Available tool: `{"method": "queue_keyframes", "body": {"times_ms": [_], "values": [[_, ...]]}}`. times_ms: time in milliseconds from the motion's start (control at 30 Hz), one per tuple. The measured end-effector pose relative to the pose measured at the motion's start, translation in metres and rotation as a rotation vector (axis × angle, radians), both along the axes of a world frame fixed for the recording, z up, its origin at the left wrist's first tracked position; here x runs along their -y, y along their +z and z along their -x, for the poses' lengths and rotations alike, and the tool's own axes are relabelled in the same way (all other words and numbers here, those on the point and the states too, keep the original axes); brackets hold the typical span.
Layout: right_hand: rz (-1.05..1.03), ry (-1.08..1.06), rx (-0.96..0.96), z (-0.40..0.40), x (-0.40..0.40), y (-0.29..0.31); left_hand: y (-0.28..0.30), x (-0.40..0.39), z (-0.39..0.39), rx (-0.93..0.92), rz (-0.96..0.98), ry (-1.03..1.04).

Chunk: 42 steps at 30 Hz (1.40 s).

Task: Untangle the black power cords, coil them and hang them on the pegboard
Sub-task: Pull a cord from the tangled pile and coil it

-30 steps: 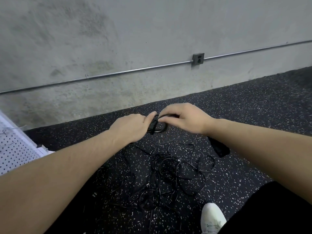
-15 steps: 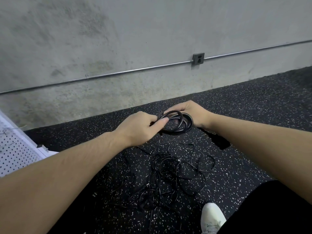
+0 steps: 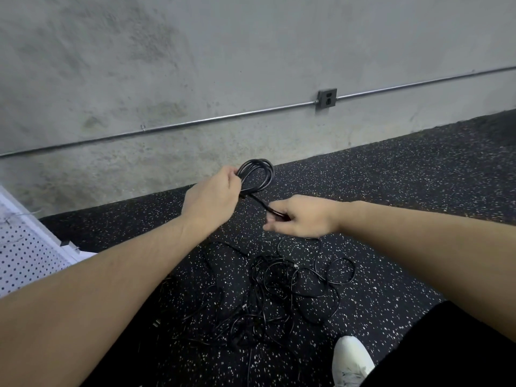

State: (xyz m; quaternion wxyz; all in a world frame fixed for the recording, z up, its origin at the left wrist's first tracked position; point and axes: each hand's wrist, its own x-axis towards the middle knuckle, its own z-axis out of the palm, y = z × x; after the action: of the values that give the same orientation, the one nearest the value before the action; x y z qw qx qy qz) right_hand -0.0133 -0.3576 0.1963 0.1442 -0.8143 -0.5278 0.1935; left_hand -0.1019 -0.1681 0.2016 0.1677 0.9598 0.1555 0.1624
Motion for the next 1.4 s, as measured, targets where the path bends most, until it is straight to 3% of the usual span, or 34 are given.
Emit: {"method": "queue_keyframes", "body": {"times_ms": [133, 200, 367, 500, 633, 767, 833, 967, 1033, 1200, 1400], "values": [[-0.184, 0.052, 0.238, -0.005, 0.001, 0.003, -0.004, -0.01, 0.004, -0.105, -0.246, 0.017], [-0.309, 0.018, 0.248, -0.006, 0.001, 0.006, -0.001, -0.01, 0.005, -0.119, -0.364, -0.043], [-0.589, -0.134, 0.039, -0.01, 0.003, 0.012, 0.007, 0.0, 0.004, -0.193, -0.434, -0.186], [-0.621, -0.197, -0.131, -0.012, 0.002, 0.015, 0.01, 0.008, 0.01, -0.229, -0.414, -0.376], [-0.598, -0.21, -0.25, -0.014, 0.003, 0.017, 0.012, 0.015, 0.016, -0.152, -0.393, -0.519], [-0.525, -0.26, -0.449, -0.024, 0.007, 0.011, 0.007, 0.022, 0.017, 0.012, -0.137, -0.421], [-0.43, -0.27, -0.423, -0.027, 0.009, 0.005, 0.007, 0.023, 0.017, 0.056, 0.056, -0.338], [-0.24, -0.391, -0.522, -0.027, 0.009, -0.006, 0.005, 0.024, 0.011, 0.026, 0.472, -0.281], [-0.155, -0.397, -0.485, -0.027, 0.008, -0.01, 0.005, 0.024, 0.009, -0.023, 0.62, -0.259], [-0.162, -0.411, -0.518, -0.016, 0.007, -0.007, 0.004, 0.021, 0.009, -0.034, 0.819, -0.205], [-0.151, -0.387, -0.479, -0.007, -0.007, 0.0, 0.004, 0.021, 0.004, 0.05, 0.899, -0.139]]}}
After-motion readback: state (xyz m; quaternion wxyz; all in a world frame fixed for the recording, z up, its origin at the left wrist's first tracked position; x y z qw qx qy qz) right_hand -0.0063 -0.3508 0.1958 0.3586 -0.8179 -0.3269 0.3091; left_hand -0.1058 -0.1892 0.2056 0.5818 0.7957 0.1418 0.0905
